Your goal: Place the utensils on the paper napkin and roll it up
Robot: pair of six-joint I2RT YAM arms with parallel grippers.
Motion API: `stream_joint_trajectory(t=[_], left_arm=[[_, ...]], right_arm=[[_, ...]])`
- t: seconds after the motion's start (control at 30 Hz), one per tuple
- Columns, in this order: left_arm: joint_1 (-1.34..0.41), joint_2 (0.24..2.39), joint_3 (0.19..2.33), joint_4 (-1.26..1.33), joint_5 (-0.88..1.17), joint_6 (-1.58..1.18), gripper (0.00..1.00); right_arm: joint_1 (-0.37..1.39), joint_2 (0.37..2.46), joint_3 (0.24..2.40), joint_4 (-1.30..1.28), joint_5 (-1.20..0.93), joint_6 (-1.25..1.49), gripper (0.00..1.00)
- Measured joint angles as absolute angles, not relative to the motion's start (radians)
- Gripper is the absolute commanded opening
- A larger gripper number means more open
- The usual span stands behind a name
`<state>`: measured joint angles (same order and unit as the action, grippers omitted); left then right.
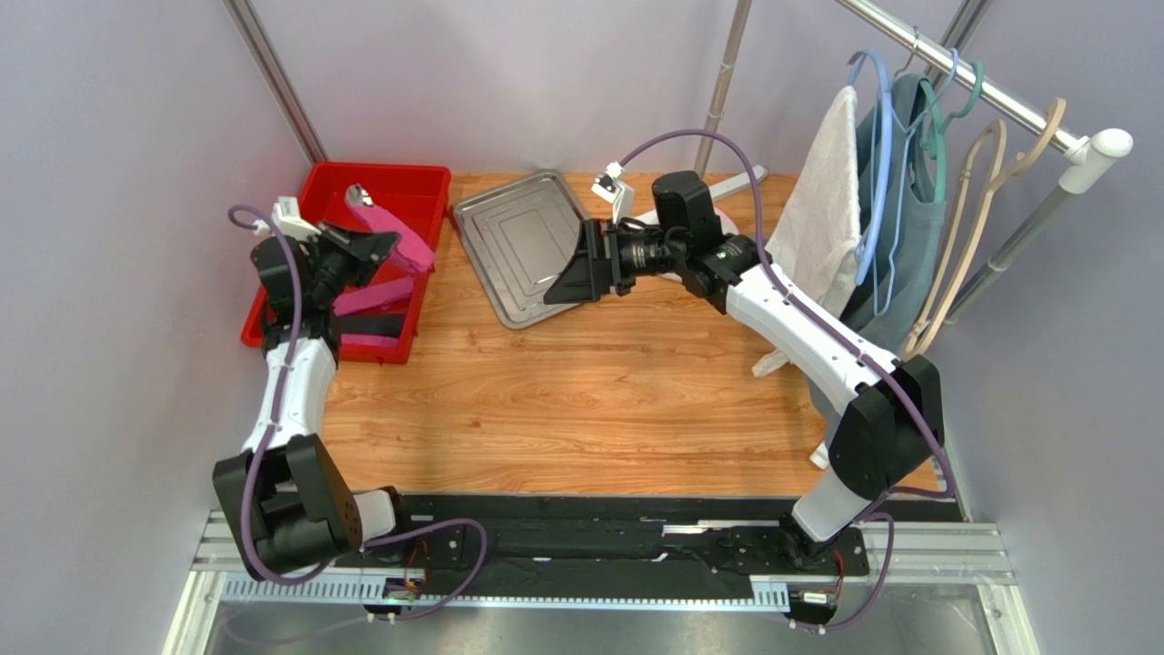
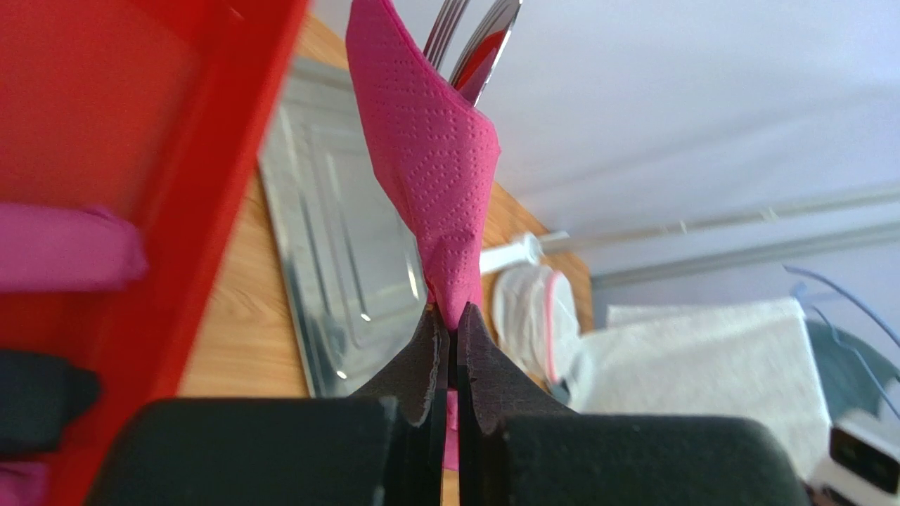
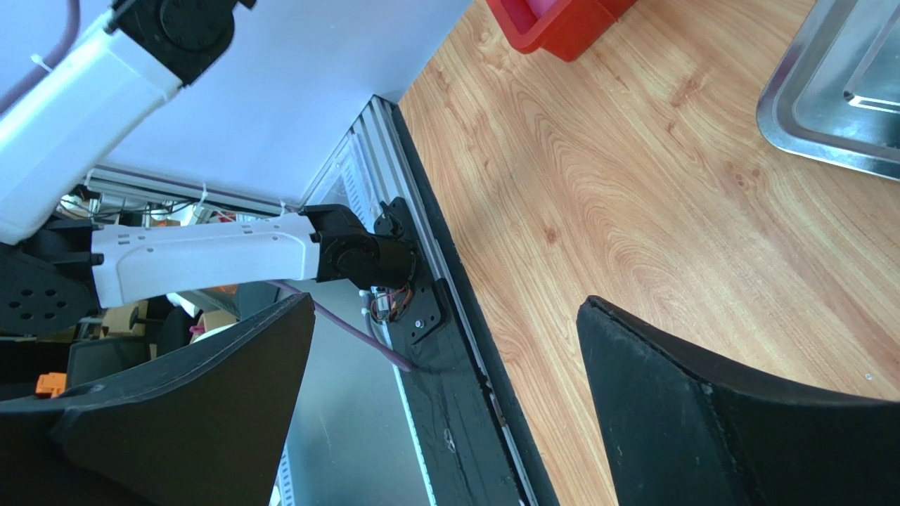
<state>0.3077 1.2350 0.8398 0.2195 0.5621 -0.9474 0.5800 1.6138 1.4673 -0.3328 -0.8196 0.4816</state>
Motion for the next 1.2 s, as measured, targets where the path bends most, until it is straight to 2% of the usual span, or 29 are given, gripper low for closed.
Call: stream_joint_trajectory(t=[0.2, 0.53, 0.87, 1.2], left_arm=[[0.377, 1.385, 0.963, 0.186, 0.457, -0.904, 0.0], [0.387, 1.65, 1.153, 0.105, 0.278, -0.902, 0.0], [0.379, 1.911, 1.241, 0.117, 0.233, -0.978, 0.0], [0.363, 2.055, 1.29, 0.197, 0.214, -1.094, 0.0]], right_arm=[[0.58, 1.678, 1.467, -0.336, -0.823, 0.482, 1.0], [0.58, 1.75, 1.485, -0.339, -0.841, 0.489, 1.0], [0.574, 1.781, 1.499, -0.339, -0.847, 0.501, 1.0], [0.568, 1.813, 1.499, -0.339, -0.848, 0.506, 1.0]])
